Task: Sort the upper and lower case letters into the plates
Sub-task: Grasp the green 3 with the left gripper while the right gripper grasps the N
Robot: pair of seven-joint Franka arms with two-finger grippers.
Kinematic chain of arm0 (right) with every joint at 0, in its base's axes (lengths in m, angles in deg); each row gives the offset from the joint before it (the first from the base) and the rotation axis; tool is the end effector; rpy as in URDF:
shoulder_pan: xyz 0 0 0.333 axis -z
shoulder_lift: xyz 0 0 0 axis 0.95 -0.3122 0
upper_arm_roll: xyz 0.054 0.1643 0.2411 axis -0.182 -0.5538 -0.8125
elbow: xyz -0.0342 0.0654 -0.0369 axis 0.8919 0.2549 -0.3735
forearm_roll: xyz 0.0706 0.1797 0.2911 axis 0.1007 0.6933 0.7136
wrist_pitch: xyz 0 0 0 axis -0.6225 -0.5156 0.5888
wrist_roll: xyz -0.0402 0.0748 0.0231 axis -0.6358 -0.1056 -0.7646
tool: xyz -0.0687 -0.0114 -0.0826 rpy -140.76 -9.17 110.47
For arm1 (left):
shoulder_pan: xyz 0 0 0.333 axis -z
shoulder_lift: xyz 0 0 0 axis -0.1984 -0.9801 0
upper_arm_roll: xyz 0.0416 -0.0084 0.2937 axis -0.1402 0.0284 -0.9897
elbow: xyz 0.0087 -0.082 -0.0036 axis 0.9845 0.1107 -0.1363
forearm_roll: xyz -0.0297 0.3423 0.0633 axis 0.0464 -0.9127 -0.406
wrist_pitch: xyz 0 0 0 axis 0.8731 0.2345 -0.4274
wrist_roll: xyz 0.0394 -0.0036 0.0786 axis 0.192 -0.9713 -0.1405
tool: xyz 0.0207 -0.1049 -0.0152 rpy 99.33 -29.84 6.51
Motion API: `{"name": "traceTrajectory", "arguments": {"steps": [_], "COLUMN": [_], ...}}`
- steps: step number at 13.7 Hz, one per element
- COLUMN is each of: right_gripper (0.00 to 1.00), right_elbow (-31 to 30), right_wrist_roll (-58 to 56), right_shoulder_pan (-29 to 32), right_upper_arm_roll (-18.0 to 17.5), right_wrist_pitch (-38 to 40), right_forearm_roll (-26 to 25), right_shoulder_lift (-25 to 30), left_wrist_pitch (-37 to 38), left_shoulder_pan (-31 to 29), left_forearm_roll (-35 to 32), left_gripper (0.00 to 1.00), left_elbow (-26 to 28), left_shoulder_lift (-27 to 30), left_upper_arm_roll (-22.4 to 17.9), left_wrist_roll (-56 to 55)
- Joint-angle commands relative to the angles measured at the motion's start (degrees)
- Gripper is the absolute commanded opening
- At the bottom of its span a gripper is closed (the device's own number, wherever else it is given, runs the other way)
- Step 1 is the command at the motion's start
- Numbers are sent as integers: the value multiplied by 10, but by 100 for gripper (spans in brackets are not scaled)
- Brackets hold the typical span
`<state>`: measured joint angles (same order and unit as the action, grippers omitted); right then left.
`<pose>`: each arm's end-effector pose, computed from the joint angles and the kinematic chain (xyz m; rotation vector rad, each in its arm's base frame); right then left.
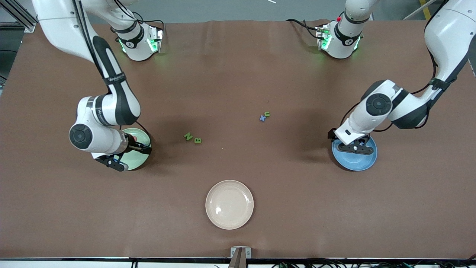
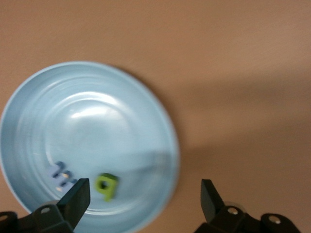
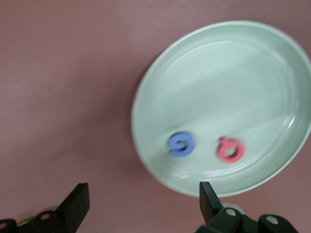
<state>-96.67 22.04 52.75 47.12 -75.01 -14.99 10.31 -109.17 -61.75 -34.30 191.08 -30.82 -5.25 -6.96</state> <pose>0.5585 0.1284 0.2745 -3.0390 0.6906 0.3166 0.5064 -0.1168 0.2626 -3.0557 0.2194 -0.0433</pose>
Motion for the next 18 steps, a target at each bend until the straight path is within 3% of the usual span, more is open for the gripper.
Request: {"name": "traceTrajectory", "arguments": {"steps": [1, 6, 9, 13, 18], "right_gripper": [100, 100, 100, 97, 90], "right_elbow": [-14, -42, -94, -123, -128], "right_wrist_roll": [72, 183, 251, 299, 336], "right_shoulder_pan": [-76, -109, -128, -152, -177], "right_upper_arm_roll": [4, 4, 5, 5, 6], "right_wrist_pitch": [-46, -101, -178, -224, -228], "right_forearm_roll": [5, 5, 4, 4, 0], "right_shoulder_lift": [-1, -15, -16, -21, -26], "left_wrist_pitch": [14, 14, 6, -15, -49], "left_shoulder_pan": [60, 205, 270, 397, 409], "left_forearm_roll": [11, 15, 15, 15, 13], "left_gripper": [100, 100, 100, 100, 99], "left_elbow": [-5, -9, -13, -34, -26], "left_shoulder_lift": [6, 2, -18, -31, -52], "left_upper_arm_roll": [10, 8, 1, -91, -101], "left_wrist_roll": [-88, -319, -371, -427, -429]}}
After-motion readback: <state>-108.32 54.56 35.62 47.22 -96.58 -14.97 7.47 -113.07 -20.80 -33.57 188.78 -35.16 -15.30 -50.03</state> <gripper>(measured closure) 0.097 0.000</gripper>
